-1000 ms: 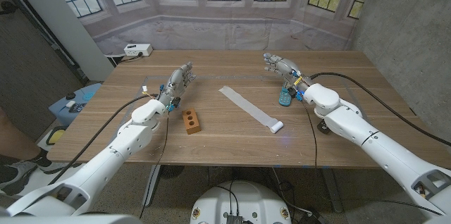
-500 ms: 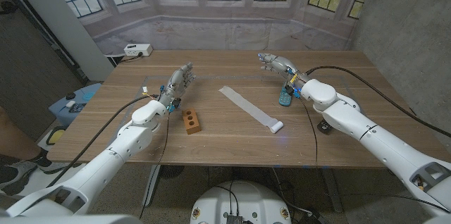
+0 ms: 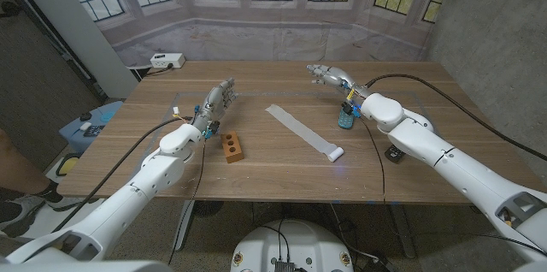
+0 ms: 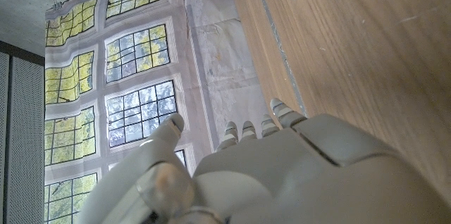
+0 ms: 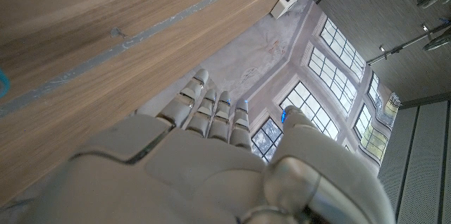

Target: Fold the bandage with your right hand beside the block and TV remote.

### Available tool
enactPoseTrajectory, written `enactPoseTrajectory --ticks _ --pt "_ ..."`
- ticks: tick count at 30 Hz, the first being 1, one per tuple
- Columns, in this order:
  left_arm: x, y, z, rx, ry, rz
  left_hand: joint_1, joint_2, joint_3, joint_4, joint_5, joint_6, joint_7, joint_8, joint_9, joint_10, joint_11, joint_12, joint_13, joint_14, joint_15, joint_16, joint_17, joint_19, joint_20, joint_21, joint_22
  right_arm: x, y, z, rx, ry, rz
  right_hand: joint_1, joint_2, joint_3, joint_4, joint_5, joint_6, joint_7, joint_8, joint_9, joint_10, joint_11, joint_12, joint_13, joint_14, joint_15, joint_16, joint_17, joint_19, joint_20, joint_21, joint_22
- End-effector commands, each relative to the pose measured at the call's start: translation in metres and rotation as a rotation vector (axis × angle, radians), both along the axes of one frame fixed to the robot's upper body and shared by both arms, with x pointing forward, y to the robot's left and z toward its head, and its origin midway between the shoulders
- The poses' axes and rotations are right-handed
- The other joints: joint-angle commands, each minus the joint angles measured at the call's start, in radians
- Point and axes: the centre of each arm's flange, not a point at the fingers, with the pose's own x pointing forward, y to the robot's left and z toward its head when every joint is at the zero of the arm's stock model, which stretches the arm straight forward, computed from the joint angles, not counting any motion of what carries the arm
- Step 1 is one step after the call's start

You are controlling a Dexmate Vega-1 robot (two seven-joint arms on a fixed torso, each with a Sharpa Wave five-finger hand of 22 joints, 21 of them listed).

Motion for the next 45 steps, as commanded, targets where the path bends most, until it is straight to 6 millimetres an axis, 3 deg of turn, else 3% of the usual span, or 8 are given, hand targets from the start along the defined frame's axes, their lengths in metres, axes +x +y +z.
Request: enactPoseTrajectory --ticks 1,4,11,16,30,43,45 --pt "-0.006 -0.003 -0.004 0.004 0.001 -0.004 0.010 0.003 0.001 -0.004 -0.001 0.000 0.002 -0.001 0.003 0.002 0.005 0.003 0.002 -0.002 0.008 0.000 0.005 0.001 0.005 0.003 0.004 -0.003 0.010 0.006 -0.072 -0.036 -0.019 0.024 -0.002 0.008 -0.021 -0.001 0.023 -0.004 0.011 0.003 0.020 -0.003 0.009 0.002 0.018 -0.036 0.007 -0.003 0.020 -0.069 0.006 0.003" --pt "-0.007 -0.003 -0.005 0.002 0.000 -0.005 0.010 0.004 0.001 -0.005 -0.001 0.002 0.004 0.000 0.003 0.005 0.004 0.004 0.002 -0.002 0.009 0.000 0.005 0.002 0.005 0.003 0.004 -0.003 0.012 0.008 -0.105 -0.047 -0.031 0.048 -0.004 0.018 -0.047 -0.002 0.041 -0.009 0.014 0.003 0.041 -0.004 0.014 0.002 0.032 -0.044 0.011 -0.009 0.027 -0.071 0.006 0.004" --pt "-0.009 -0.005 -0.006 0.001 -0.009 -0.003 0.009 0.004 0.002 -0.005 -0.002 0.003 0.002 0.000 0.003 0.006 0.005 0.004 0.002 -0.002 0.008 0.000 0.005 0.001 0.006 0.003 0.004 -0.004 0.018 0.011 -0.176 -0.078 -0.067 0.074 -0.004 0.027 -0.075 -0.002 0.068 -0.014 0.019 0.003 0.066 -0.009 0.020 0.002 0.042 -0.050 0.013 -0.013 0.039 -0.074 0.008 0.004" --pt "-0.012 -0.003 -0.004 0.009 -0.015 0.003 0.009 0.003 0.002 -0.006 -0.002 0.004 0.002 0.000 0.003 0.006 0.004 0.004 0.002 -0.002 0.008 0.000 0.005 0.001 0.006 0.003 0.004 -0.002 0.023 0.011 -0.217 -0.094 -0.082 0.082 -0.004 0.030 -0.084 -0.002 0.080 -0.017 0.021 0.003 0.073 -0.010 0.021 0.003 0.052 -0.055 0.016 -0.013 0.045 -0.074 0.009 0.004" --pt "-0.017 0.007 -0.001 0.023 -0.020 0.015 0.008 0.003 0.003 -0.007 -0.002 0.004 0.000 -0.001 0.003 0.006 0.004 0.003 0.002 -0.001 0.009 0.000 0.005 0.000 0.007 0.002 0.004 0.002 0.044 0.011 -0.361 -0.154 -0.149 0.134 -0.007 0.043 -0.139 0.000 0.151 -0.010 0.032 0.004 0.151 -0.006 0.038 0.005 0.100 -0.056 0.030 -0.016 0.088 -0.061 0.016 0.005" --pt "-0.022 0.024 -0.001 0.024 -0.030 0.033 0.008 0.003 0.004 -0.009 -0.002 0.003 0.000 -0.002 0.003 0.007 0.003 0.002 0.002 -0.002 0.011 0.000 0.005 0.000 0.008 0.002 0.005 0.006 0.064 0.017 -0.443 -0.223 -0.192 0.179 -0.014 0.052 -0.170 0.004 0.211 -0.013 0.040 0.005 0.202 -0.001 0.045 0.006 0.149 -0.066 0.043 -0.018 0.129 -0.054 0.021 0.005" --pt "-0.022 0.026 -0.001 0.021 -0.031 0.033 0.008 0.003 0.004 -0.009 -0.002 0.003 0.000 -0.002 0.003 0.007 0.004 0.002 0.003 -0.001 0.012 0.000 0.005 0.000 0.009 0.002 0.005 0.007 0.068 0.018 -0.463 -0.237 -0.200 0.186 -0.016 0.052 -0.172 0.005 0.223 -0.012 0.042 0.005 0.215 -0.011 0.048 0.007 0.154 -0.067 0.043 -0.018 0.136 -0.054 0.021 0.005"
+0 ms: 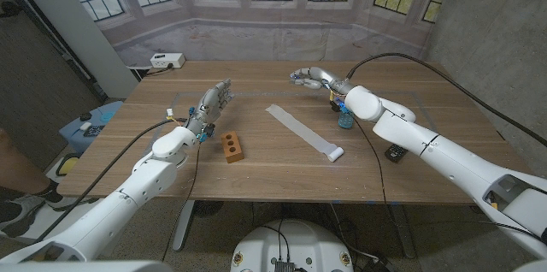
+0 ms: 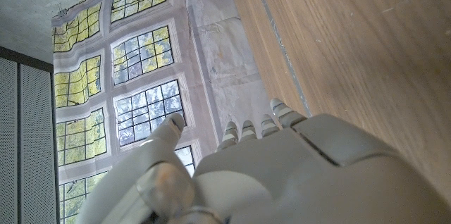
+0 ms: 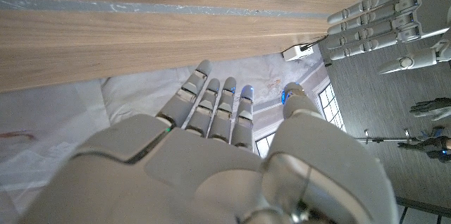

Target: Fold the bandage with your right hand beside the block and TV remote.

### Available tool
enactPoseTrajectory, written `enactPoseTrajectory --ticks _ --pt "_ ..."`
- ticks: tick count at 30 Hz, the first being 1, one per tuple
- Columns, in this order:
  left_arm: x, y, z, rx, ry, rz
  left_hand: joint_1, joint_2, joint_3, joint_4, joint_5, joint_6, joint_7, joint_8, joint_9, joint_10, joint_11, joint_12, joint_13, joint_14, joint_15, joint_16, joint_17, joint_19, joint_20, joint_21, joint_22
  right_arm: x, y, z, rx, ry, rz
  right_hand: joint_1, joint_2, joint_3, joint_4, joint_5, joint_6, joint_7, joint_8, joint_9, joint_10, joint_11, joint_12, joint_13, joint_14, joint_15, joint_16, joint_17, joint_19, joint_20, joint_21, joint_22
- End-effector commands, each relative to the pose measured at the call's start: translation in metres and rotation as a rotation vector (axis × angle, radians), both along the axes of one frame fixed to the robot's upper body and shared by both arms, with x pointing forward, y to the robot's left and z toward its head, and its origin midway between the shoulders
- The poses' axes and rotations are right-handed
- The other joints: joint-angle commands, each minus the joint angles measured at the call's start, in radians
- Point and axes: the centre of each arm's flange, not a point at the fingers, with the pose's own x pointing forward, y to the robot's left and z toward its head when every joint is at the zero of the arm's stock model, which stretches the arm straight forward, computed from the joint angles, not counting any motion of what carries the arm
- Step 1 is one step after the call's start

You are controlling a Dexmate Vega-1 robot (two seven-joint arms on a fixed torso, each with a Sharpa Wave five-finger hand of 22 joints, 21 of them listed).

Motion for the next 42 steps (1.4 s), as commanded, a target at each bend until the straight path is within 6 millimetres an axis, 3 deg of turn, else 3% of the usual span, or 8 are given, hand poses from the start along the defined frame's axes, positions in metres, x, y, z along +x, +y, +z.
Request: enactPoseTrajectory --ticks 1,12,15,16,25,42 --pt "-0.003 0.014 0.001 -0.001 -0.008 0.011 0.008 0.003 0.000 -0.005 -0.002 0.003 -0.001 -0.002 0.003 0.002 -0.002 0.002 0.002 -0.003 0.010 0.000 0.005 0.001 0.009 0.003 0.005 0.005 0.018 0.005 -0.099 -0.074 -0.048 0.028 -0.002 0.002 -0.010 0.005 0.029 0.000 0.008 0.005 0.027 -0.008 0.011 0.004 0.022 -0.072 0.008 0.000 0.021 -0.050 0.011 0.005" --pt "-0.001 0.020 0.002 -0.001 -0.008 0.014 0.007 0.003 0.001 -0.006 -0.002 0.002 -0.002 -0.002 0.003 0.003 -0.002 0.002 0.002 -0.002 0.010 0.000 0.005 0.001 0.010 0.003 0.005 0.011 0.035 0.012 -0.181 -0.129 -0.088 0.067 -0.014 0.007 -0.021 0.005 0.066 -0.011 0.011 0.005 0.076 -0.010 0.021 0.006 0.043 -0.071 0.010 -0.001 0.032 -0.043 0.007 0.006" --pt "0.000 0.021 0.002 0.000 -0.006 0.015 0.007 0.003 0.001 -0.006 -0.002 0.002 -0.002 -0.002 0.003 0.004 -0.002 0.002 0.002 -0.002 0.010 0.000 0.005 0.001 0.010 0.003 0.005 0.012 0.038 0.013 -0.204 -0.142 -0.098 0.080 -0.018 0.007 -0.021 0.004 0.079 -0.013 0.012 0.005 0.094 -0.028 0.024 0.007 0.045 -0.073 0.009 -0.001 0.033 -0.042 0.005 0.006" --pt "0.000 0.021 0.002 0.000 -0.005 0.014 0.007 0.003 0.001 -0.006 -0.002 0.002 -0.001 -0.002 0.003 0.005 -0.001 0.003 0.002 -0.001 0.010 0.000 0.005 0.001 0.010 0.003 0.005 0.013 0.039 0.014 -0.208 -0.146 -0.101 0.086 -0.020 0.008 -0.022 0.004 0.081 -0.013 0.011 0.005 0.098 -0.018 0.025 0.007 0.045 -0.075 0.009 -0.001 0.033 -0.042 0.005 0.006" --pt "0.002 0.020 0.001 0.000 0.000 0.013 0.006 0.003 0.001 -0.006 -0.002 0.003 -0.001 -0.002 0.003 0.007 0.000 0.003 0.002 0.000 0.011 0.001 0.005 0.001 0.011 0.003 0.005 0.012 0.051 0.017 -0.284 -0.186 -0.108 0.127 -0.033 0.015 -0.031 0.003 0.103 -0.021 0.013 0.005 0.122 -0.035 0.026 0.007 0.054 -0.082 0.007 -0.004 0.039 -0.041 0.003 0.007" --pt "0.001 0.018 -0.005 -0.003 0.012 0.013 0.004 0.003 0.002 -0.006 -0.002 0.010 0.003 0.000 0.003 0.013 0.004 0.005 0.003 0.004 0.014 0.001 0.006 0.006 0.011 0.004 0.005 0.021 0.068 0.021 -0.423 -0.234 -0.107 0.211 -0.053 0.029 -0.028 0.000 0.149 -0.044 0.015 0.006 0.169 -0.081 0.025 0.007 0.086 -0.107 0.013 -0.003 0.049 -0.038 0.001 0.008"
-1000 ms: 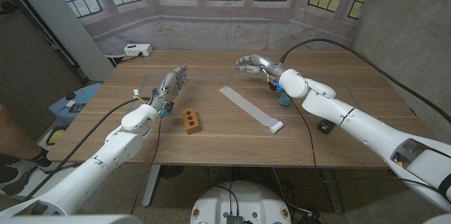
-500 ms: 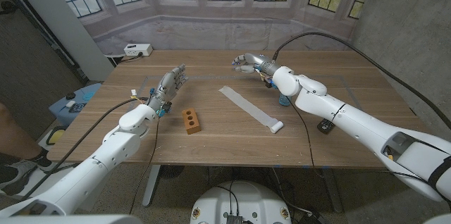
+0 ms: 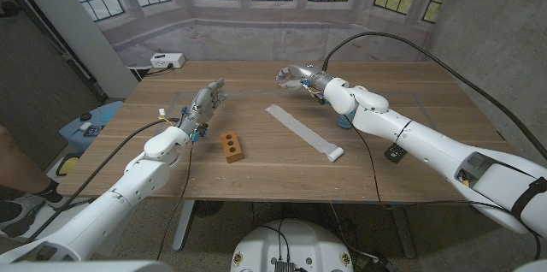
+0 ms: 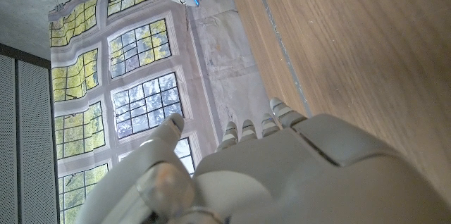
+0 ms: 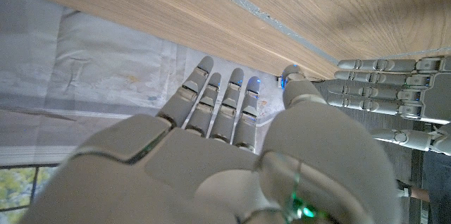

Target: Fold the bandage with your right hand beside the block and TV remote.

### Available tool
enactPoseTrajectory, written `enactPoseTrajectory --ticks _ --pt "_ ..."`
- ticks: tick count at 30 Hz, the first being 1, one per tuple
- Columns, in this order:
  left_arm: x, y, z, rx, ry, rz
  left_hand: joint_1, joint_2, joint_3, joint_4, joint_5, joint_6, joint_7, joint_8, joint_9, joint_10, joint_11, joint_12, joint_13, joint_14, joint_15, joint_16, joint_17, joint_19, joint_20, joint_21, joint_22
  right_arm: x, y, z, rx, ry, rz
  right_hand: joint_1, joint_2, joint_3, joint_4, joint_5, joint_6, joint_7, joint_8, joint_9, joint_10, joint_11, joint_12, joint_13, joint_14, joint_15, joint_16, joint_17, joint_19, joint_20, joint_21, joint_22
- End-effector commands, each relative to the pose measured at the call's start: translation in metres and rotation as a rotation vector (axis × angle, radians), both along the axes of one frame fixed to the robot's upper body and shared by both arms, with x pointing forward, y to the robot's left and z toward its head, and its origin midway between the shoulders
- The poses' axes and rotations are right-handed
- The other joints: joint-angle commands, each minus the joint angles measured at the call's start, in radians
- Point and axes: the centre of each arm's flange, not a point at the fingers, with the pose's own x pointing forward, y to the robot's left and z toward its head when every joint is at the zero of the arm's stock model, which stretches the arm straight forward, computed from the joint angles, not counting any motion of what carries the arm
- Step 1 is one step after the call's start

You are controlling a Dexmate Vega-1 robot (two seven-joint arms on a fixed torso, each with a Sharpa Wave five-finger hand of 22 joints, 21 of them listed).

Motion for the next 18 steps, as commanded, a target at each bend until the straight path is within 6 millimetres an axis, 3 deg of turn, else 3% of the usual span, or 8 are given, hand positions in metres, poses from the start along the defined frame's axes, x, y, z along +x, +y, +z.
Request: enactPoseTrajectory --ticks 1,18 --pt "-0.001 -0.001 -0.005 -0.001 0.012 0.002 0.003 0.003 0.002 -0.006 -0.002 0.008 -0.001 0.001 0.003 0.004 0.003 0.005 0.003 -0.002 0.008 0.002 0.006 0.002 0.007 0.004 0.005 0.007 0.010 0.002 -0.096 -0.030 -0.007 0.025 -0.004 0.009 0.002 -0.001 0.020 -0.009 0.008 0.006 0.021 -0.007 0.005 0.002 0.024 -0.107 0.008 0.002 0.006 -0.037 -0.001 0.003" --pt "-0.002 -0.005 -0.006 0.004 0.011 -0.001 0.000 0.004 0.003 -0.004 -0.002 0.016 0.000 0.002 0.003 0.011 0.004 0.006 0.003 -0.001 0.009 0.001 0.006 0.003 0.007 0.005 0.005 0.016 0.024 0.000 -0.210 -0.096 -0.012 0.071 -0.018 0.006 0.008 -0.006 0.081 -0.033 0.016 0.006 0.073 -0.040 0.007 0.002 0.070 -0.133 0.026 0.007 0.012 -0.041 -0.003 0.003"
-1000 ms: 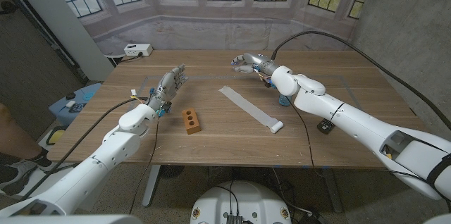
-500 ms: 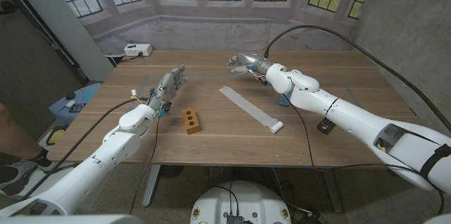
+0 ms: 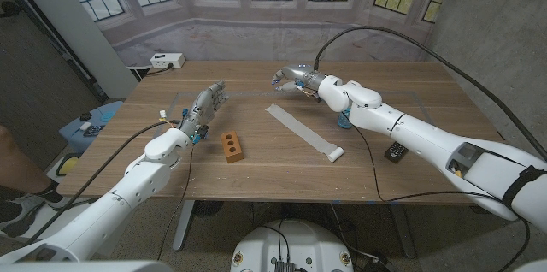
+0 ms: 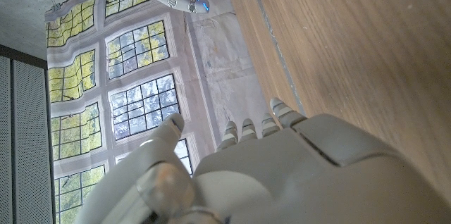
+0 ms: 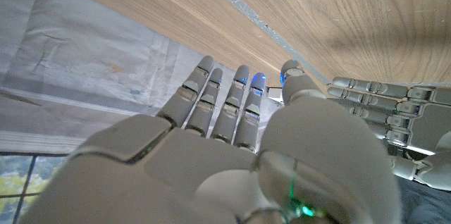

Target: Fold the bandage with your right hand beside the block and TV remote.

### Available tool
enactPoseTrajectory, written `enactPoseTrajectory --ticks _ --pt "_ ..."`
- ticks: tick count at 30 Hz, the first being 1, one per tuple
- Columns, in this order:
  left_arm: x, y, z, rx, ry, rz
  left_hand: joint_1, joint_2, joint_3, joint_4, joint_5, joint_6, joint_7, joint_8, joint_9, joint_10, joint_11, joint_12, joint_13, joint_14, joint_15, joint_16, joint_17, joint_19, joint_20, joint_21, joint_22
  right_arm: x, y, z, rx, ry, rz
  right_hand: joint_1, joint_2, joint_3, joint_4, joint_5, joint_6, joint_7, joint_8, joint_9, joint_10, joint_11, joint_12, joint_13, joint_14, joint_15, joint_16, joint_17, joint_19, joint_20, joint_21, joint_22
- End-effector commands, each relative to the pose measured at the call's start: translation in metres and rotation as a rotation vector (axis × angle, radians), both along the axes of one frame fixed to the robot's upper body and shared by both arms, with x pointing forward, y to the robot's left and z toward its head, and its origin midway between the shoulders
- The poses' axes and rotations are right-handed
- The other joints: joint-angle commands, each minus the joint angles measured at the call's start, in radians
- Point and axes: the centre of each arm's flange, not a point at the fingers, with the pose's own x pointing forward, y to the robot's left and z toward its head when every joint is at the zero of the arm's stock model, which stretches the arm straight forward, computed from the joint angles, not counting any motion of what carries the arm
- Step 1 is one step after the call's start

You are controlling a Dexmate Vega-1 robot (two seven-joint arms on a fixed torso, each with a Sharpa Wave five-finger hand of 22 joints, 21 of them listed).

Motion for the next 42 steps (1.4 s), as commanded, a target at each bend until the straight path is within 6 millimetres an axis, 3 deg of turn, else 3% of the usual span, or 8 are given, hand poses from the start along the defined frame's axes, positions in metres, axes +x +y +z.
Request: enactPoseTrajectory --ticks 1,21,42 --pt "-0.001 -0.003 -0.001 0.005 0.000 -0.001 0.000 0.004 0.003 -0.004 -0.002 0.007 -0.001 0.002 0.003 0.004 -0.004 0.006 0.003 -0.004 0.005 0.002 0.001 0.004 0.007 0.005 0.005 0.005 0.010 -0.001 -0.078 -0.048 -0.002 0.019 0.000 0.002 0.004 -0.002 0.015 -0.004 0.006 0.006 0.016 -0.004 0.003 0.002 0.015 -0.133 0.007 0.005 0.012 -0.041 -0.003 0.003" --pt "-0.008 -0.005 -0.008 -0.024 0.005 0.013 -0.002 0.004 0.006 -0.005 -0.002 0.019 0.003 0.004 0.003 0.016 0.003 0.009 0.003 0.003 0.006 0.003 0.001 0.008 0.009 0.006 0.005 0.015 0.028 -0.002 -0.168 -0.085 0.019 0.038 -0.006 -0.007 0.011 -0.004 0.050 -0.010 0.007 0.006 0.059 -0.010 0.006 0.002 0.053 -0.153 0.026 0.012 0.022 -0.051 -0.002 0.003" --pt "-0.009 -0.004 -0.009 -0.020 0.010 0.009 -0.003 0.004 0.008 -0.005 -0.002 0.022 0.001 0.002 0.003 0.022 0.005 0.009 0.003 0.006 0.006 0.002 0.000 0.010 0.010 0.005 0.005 0.037 0.036 -0.009 -0.230 -0.059 0.008 0.060 -0.013 -0.017 0.012 -0.004 0.101 -0.015 0.011 0.005 0.108 -0.014 0.011 0.003 0.089 -0.168 0.044 0.020 0.029 -0.063 -0.001 0.004"
